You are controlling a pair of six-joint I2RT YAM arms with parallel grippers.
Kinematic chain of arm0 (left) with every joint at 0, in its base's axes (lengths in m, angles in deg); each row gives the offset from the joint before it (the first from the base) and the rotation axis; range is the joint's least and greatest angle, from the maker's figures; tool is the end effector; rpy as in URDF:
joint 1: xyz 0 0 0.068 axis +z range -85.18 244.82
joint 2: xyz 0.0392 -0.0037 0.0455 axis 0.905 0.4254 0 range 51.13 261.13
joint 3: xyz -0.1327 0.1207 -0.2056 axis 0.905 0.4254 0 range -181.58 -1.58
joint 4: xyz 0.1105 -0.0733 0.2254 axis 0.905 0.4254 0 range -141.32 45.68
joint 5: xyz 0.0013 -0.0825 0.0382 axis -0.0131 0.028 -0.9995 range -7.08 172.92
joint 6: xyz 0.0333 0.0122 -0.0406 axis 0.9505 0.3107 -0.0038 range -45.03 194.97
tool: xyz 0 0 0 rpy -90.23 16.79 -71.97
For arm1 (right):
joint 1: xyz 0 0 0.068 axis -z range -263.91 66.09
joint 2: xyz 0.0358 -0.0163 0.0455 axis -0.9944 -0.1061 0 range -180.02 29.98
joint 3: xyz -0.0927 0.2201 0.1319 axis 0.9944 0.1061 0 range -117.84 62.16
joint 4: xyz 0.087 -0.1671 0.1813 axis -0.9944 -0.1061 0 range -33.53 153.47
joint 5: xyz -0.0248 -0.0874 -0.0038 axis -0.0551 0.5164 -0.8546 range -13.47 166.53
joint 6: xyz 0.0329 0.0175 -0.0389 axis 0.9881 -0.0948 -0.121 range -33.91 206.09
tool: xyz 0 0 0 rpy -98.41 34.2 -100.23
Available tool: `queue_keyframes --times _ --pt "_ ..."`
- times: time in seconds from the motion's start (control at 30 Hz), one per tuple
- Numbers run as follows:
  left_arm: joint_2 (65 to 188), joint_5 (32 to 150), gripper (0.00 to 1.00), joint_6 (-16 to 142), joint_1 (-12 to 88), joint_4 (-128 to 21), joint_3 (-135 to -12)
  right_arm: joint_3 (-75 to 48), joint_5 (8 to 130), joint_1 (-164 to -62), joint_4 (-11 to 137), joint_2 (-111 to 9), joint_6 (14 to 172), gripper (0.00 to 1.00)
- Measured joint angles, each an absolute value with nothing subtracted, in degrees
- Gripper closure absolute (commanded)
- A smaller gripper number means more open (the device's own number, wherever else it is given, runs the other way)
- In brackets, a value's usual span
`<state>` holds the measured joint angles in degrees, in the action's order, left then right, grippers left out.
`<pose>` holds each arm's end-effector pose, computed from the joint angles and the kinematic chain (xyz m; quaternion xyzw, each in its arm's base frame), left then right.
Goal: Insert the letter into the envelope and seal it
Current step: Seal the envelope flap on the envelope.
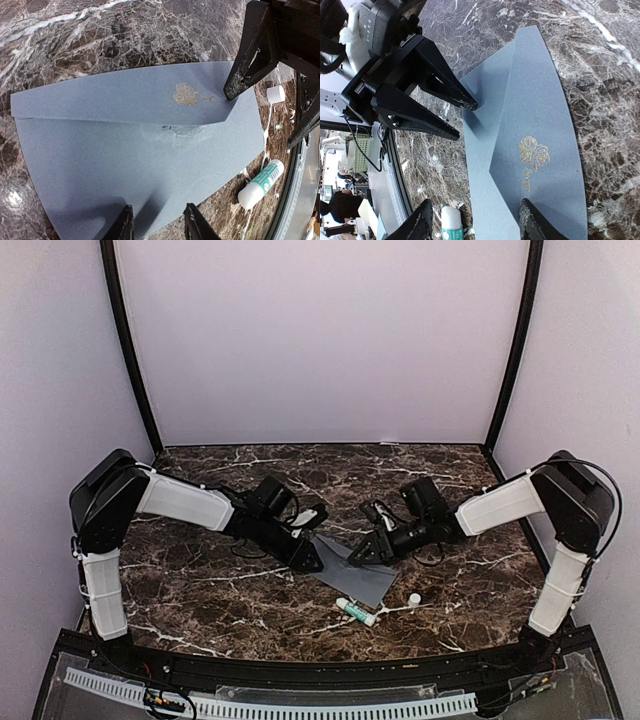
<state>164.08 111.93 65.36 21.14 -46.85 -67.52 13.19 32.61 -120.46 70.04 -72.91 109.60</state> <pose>0.2770 -0.2883 0.1361 0.3468 0.8496 -0.3545 0.1793 0.2579 0.2217 0.1350 -0.2332 0.8429 0.4704 0.1177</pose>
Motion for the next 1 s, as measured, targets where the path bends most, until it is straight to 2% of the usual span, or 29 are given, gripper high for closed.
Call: queue_keyframes --times 0.13,0.5,0.73,1.0 --pt "164.1 112.0 0.66 65.3 21.1 -46.9 -67.5 13.4 32.6 -121.0 71.2 -73.1 110.7 0.50" --pt "164.1 112.0 0.66 65.3 21.1 -46.9 -67.5 13.4 32.6 -122.0 72.7 -75.8 112.2 0.53" --pt "164.1 112.0 0.66 65.3 21.1 -46.9 -67.5 13.4 32.8 -123.0 73.4 -76.6 112.8 0.59" --pt "164.1 112.0 0.66 65.3 21.1 -46.9 -67.5 13.2 33.6 -123.0 74.1 -77.9 113.9 0.61"
